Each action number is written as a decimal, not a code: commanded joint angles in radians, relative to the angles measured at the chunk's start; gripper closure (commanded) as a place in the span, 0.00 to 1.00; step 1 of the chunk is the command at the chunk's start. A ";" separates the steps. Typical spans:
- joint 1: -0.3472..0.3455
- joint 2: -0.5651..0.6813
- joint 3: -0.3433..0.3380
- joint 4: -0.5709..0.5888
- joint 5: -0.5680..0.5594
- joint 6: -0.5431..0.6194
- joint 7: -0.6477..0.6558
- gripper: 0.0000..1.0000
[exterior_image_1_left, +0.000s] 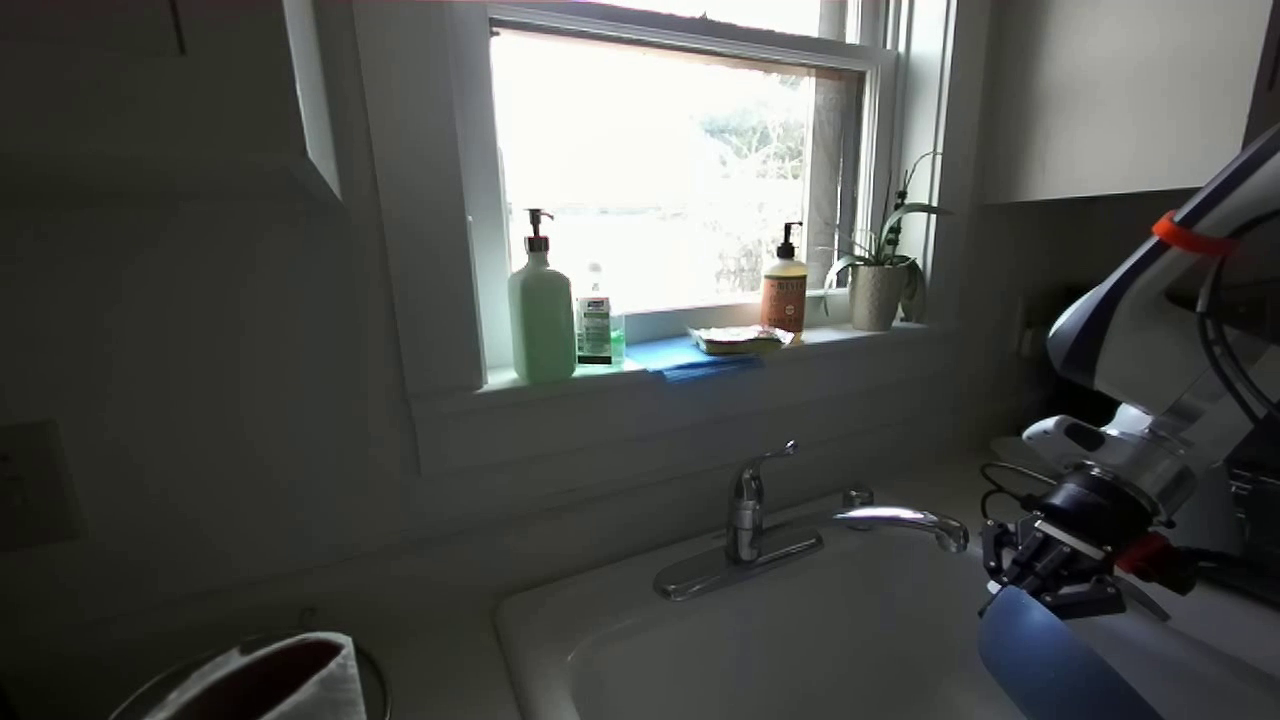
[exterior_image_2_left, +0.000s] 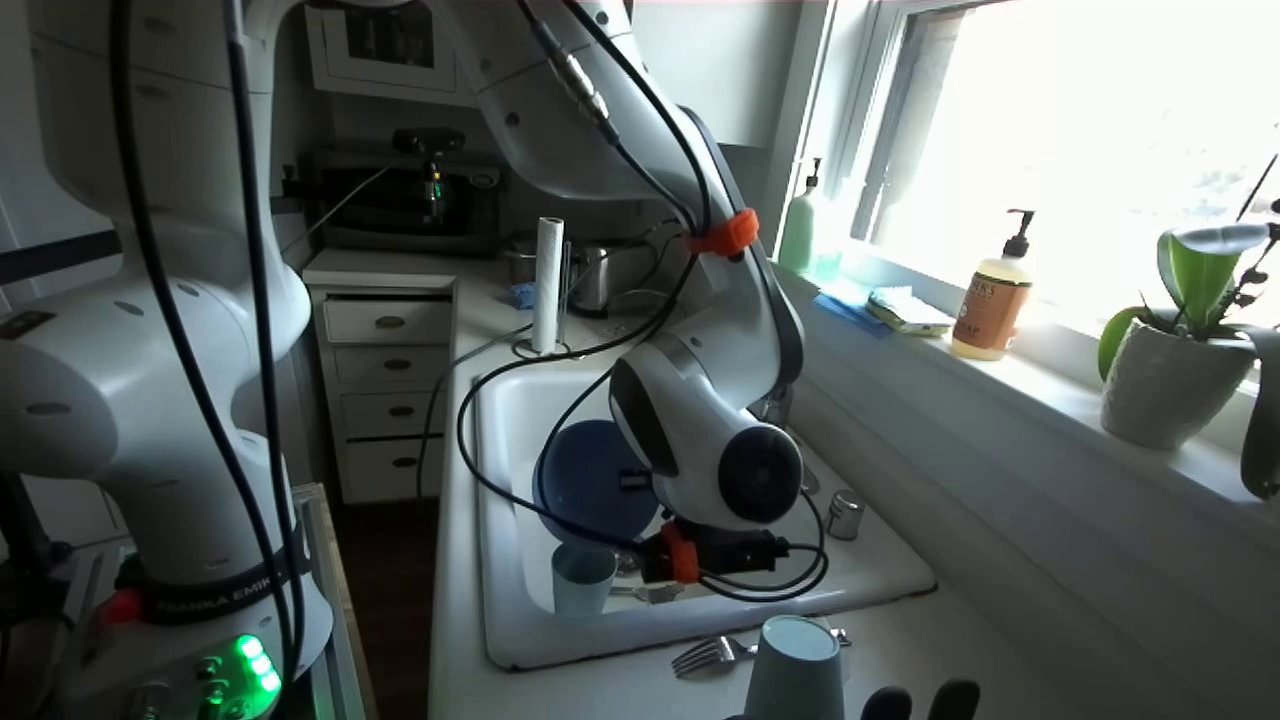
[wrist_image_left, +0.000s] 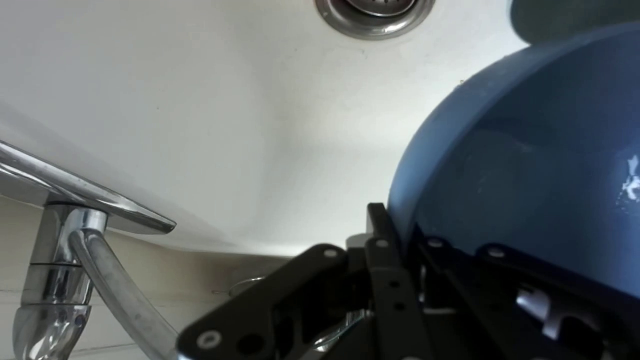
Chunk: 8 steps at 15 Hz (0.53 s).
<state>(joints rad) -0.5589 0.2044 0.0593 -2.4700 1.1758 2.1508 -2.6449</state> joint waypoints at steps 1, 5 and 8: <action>0.126 0.004 -0.138 0.008 0.005 -0.043 -0.004 0.99; 0.188 0.000 -0.208 0.006 0.012 -0.092 -0.008 0.99; 0.210 0.003 -0.238 0.008 0.013 -0.118 -0.013 0.99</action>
<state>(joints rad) -0.3800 0.2053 -0.1366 -2.4700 1.1756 2.0746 -2.6449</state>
